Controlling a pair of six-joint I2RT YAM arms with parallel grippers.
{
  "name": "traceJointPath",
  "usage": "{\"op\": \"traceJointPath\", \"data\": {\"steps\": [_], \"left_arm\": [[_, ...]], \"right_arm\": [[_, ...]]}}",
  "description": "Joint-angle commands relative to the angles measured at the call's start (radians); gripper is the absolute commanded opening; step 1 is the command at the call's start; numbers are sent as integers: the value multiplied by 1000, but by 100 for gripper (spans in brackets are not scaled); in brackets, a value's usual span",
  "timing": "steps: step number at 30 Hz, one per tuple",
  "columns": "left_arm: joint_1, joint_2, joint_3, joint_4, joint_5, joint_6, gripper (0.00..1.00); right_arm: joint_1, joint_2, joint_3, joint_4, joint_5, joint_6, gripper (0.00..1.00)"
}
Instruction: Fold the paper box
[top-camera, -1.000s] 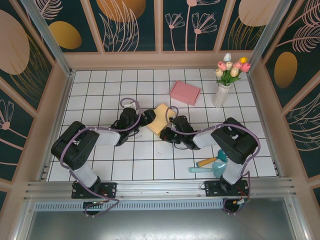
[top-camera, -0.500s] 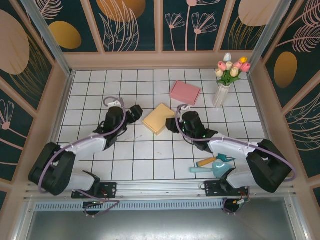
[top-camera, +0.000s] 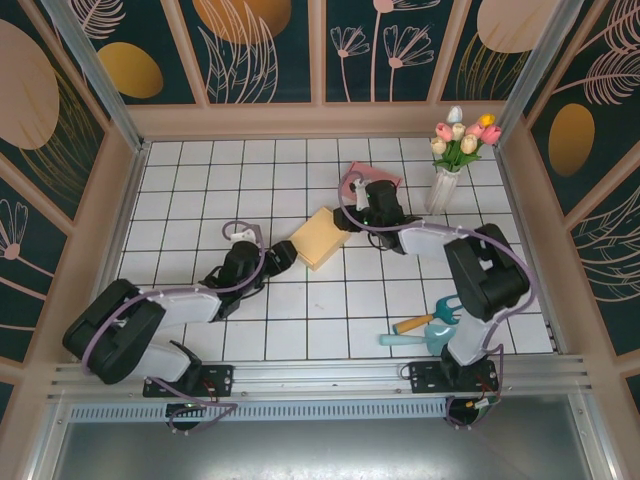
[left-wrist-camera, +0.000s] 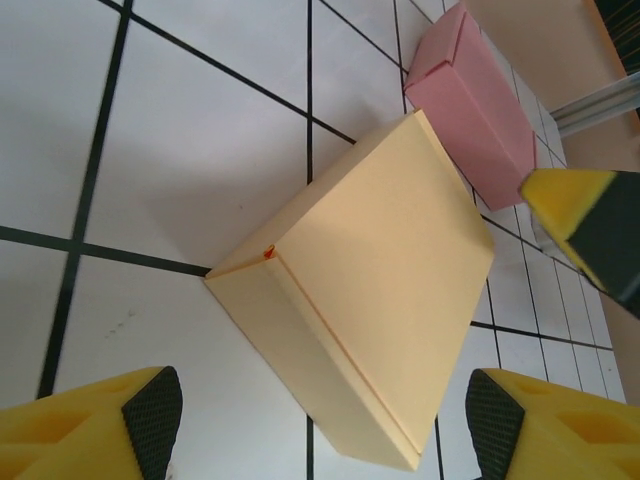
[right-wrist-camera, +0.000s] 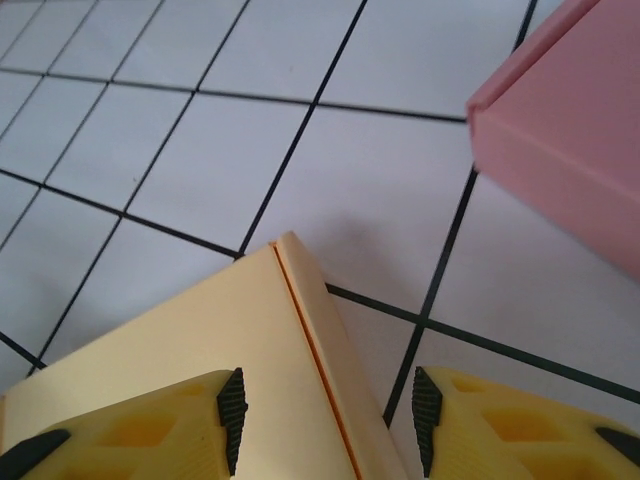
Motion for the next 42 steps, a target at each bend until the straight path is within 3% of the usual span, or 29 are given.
{"op": "traceJointPath", "data": {"steps": [1,6,13,20,33,42], "left_arm": [[-3,85,51,87,39,-35,76],[-3,185,110,122,56,-51,76],[4,312,288,7,19,-5,77],[125,467,515,-102,77,63,77],[297,653,788,-196,152,155,78],[307,782,1062,-348,146,284,78]], "right_arm": [[-7,52,52,5,-72,-31,51],[-7,96,53,19,-93,-19,51],[-7,125,40,50,-135,24,48],[-6,144,68,111,-161,108,47],[8,355,431,17,-49,126,47],[11,506,659,-89,85,127,47]]}}
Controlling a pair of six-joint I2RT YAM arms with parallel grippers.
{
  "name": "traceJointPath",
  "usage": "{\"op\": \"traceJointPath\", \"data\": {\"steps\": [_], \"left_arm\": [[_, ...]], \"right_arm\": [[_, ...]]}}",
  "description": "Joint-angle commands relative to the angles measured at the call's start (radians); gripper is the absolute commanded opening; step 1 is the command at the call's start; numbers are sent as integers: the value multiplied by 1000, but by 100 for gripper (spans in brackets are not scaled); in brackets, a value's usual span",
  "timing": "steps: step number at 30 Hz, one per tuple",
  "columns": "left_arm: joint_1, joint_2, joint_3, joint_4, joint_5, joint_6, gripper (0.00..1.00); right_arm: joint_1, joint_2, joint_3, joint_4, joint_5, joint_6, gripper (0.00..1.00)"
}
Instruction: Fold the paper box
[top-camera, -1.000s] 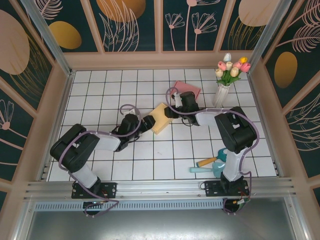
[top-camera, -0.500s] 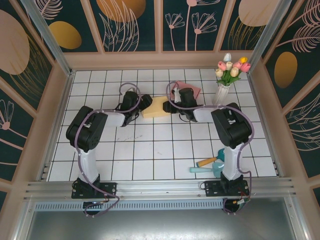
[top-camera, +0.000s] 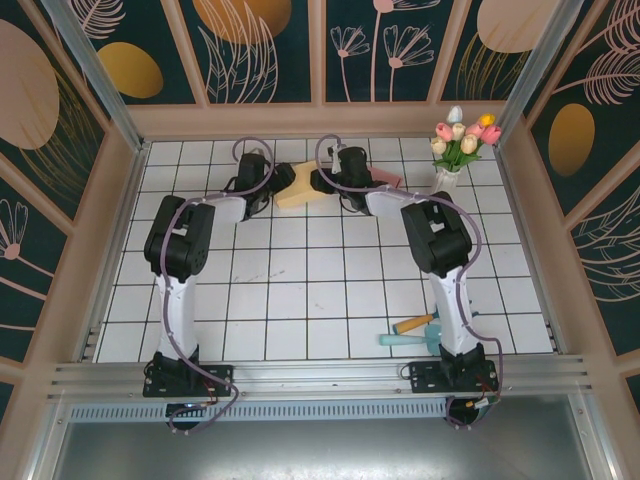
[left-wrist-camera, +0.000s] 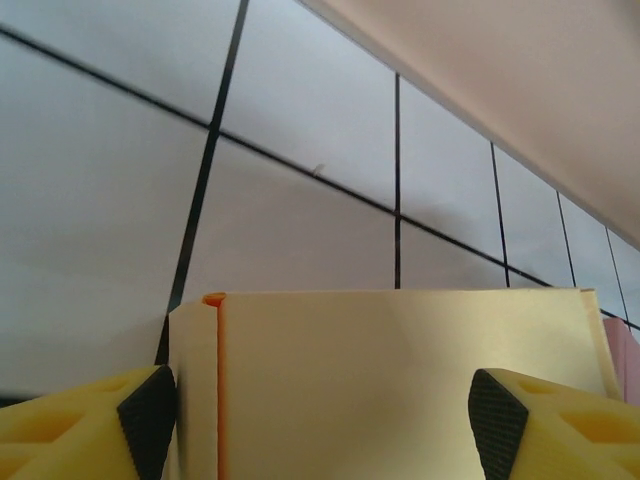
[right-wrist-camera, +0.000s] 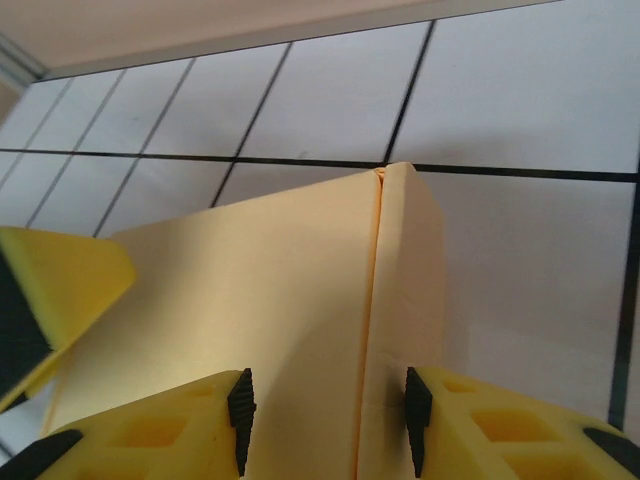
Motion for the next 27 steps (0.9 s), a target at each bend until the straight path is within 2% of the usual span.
{"op": "traceJointPath", "data": {"steps": [1,5,9,19,27], "left_arm": [[-11,43,92,-62,29,75,78],[-11,74,133,-85,39,89,78],[-11,68,100,-60,55,82,78],[-12,17,32,-35,68,77,79],[-12,-37,37,-80,35,92,80]], "right_arm": [[13,32,52,-61,76,8,47],[10,37,69,-120,163,29,48],[13,13,35,-146,183,49,48],[42,-89,-103,-119,172,78,48],[44,-113,-90,-135,173,73,49]]}}
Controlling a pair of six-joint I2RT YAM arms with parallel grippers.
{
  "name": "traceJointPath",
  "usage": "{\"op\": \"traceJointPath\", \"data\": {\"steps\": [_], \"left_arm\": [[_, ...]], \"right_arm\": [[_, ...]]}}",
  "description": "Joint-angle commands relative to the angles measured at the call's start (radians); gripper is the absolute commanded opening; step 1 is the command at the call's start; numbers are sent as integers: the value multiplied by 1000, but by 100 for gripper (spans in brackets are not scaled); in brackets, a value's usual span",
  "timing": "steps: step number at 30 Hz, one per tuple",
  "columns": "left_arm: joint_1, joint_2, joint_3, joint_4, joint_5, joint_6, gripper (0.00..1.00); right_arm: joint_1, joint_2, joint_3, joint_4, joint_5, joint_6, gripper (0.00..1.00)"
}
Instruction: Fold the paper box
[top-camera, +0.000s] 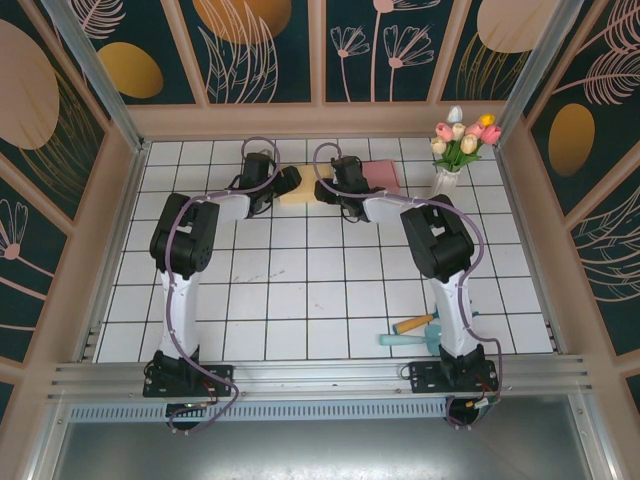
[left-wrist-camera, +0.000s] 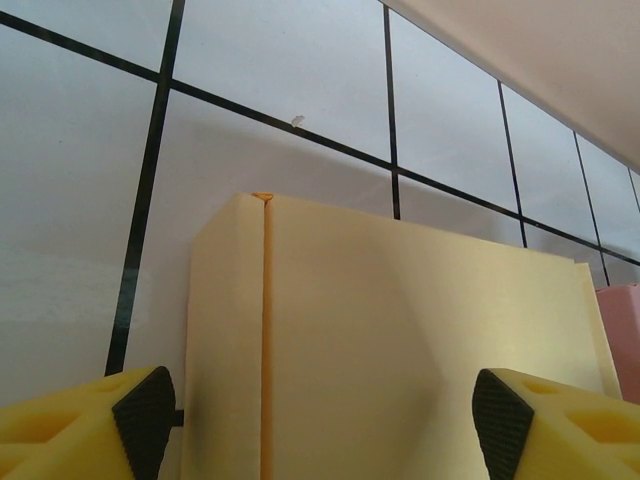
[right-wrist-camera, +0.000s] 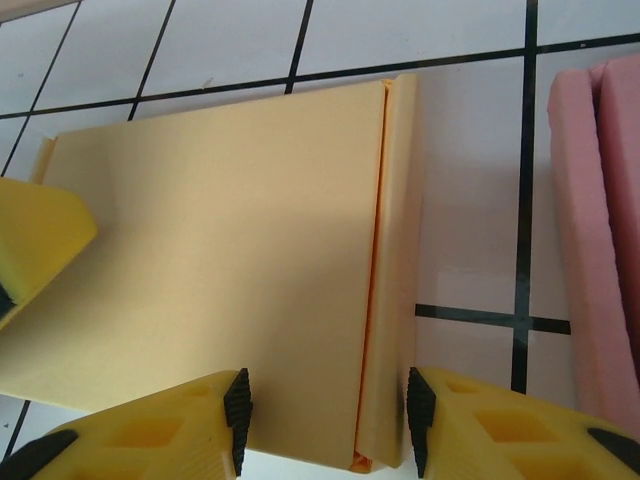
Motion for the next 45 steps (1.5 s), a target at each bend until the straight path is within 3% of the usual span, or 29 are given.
{"op": "traceJointPath", "data": {"steps": [1,5,12,14,15,16,22,25,28,31,33,35,37,40,41,44,45], "left_arm": [[-5,-85,-10,-27,-25,27,81],[-5,-176,-82,-18,-68,36,83],[-5,-452,-396,114,-205,116,90],[-5,-548,-515,177,-252,159,97],[-6,-599,-584,228,-280,192,99],[-5,-640,-649,276,-302,224,99],[-2,-922,-1006,525,-569,397,99],[-2,-1012,-1044,498,-607,483,99],[-1,-1028,-1056,485,-758,592,99],[4,-1000,-1238,859,-707,805,99],[24,-908,-1288,1015,-721,829,99],[42,-850,-1252,997,-754,801,99],[67,-853,-1234,960,-712,773,99],[152,-864,-1270,1026,-582,696,99],[206,-845,-1284,1054,-492,645,99],[280,-674,-1278,1236,-356,611,99],[282,-681,-1247,1169,-331,612,99]], "right_arm": [[6,-58,1,-48,16,9,49],[6,-135,-55,-42,29,-2,49],[47,-384,-329,20,132,-58,49],[55,-467,-421,41,171,-85,61],[56,-510,-469,54,193,-98,95],[56,-550,-514,67,208,-108,99],[39,-795,-770,181,358,-244,99],[21,-880,-876,269,433,-340,99],[-16,-965,-1057,506,474,-542,99],[-132,-1023,-1186,658,363,-557,99],[-242,-1039,-1216,660,301,-461,99],[-344,-1034,-1246,669,238,-397,99],[-424,-1007,-1299,749,204,-360,99],[-502,-1008,-1288,725,147,-326,99],[-522,-1006,-1289,731,128,-317,99],[-556,-999,-1324,835,55,-314,99],[-564,-985,-1335,887,38,-316,99]]}}
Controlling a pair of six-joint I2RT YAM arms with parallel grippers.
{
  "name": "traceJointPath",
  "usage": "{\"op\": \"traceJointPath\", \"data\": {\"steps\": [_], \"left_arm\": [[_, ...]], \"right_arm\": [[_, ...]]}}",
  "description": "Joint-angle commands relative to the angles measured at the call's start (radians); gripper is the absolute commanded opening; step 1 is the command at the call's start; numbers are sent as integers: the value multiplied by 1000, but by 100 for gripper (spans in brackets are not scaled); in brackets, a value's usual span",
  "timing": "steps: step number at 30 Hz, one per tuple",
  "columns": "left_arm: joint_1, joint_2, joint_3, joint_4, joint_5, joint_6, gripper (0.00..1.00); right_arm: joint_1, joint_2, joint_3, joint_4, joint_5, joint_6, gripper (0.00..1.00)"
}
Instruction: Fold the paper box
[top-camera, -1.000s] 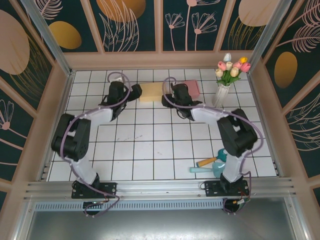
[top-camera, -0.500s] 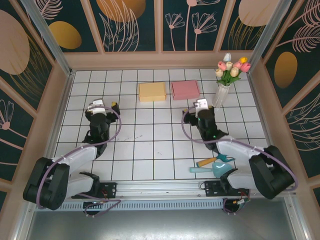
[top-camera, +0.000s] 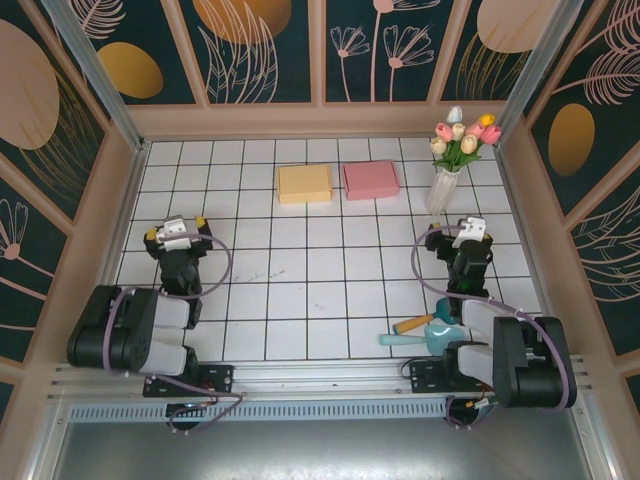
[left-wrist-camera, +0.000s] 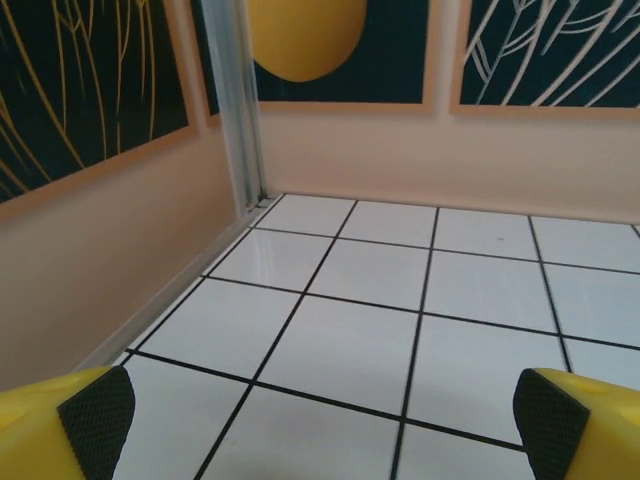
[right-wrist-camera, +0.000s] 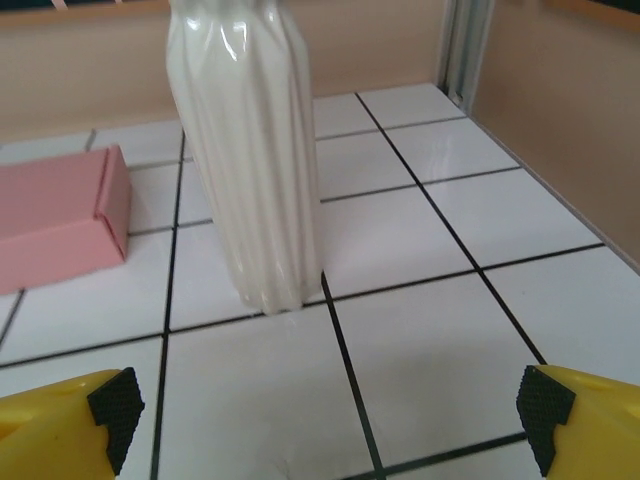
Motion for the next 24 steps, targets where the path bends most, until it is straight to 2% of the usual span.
{"op": "traceJointPath", "data": {"steps": [1,7,10,12,13,15,24], "left_arm": [[27,32,73,-45,182,-47,99],[47,46,92,-69,206,-59,99],[47,45,94,-70,207,-59,99],[47,45,94,-71,208,-59,99],[47,44,92,-73,208,-59,99],[47,43,92,-71,207,-58,99],[46,43,91,-69,208,-58,99]], "right_arm": [[-30,36,-31,196,-153,31,99],[-49,169,-11,345,-277,-5,99],[-61,375,-39,628,-341,-13,99],[-63,331,11,444,-329,-19,99],[-58,354,19,478,-317,-12,99],[-59,351,53,399,-328,-17,99],[-60,355,61,389,-277,2,99]]}}
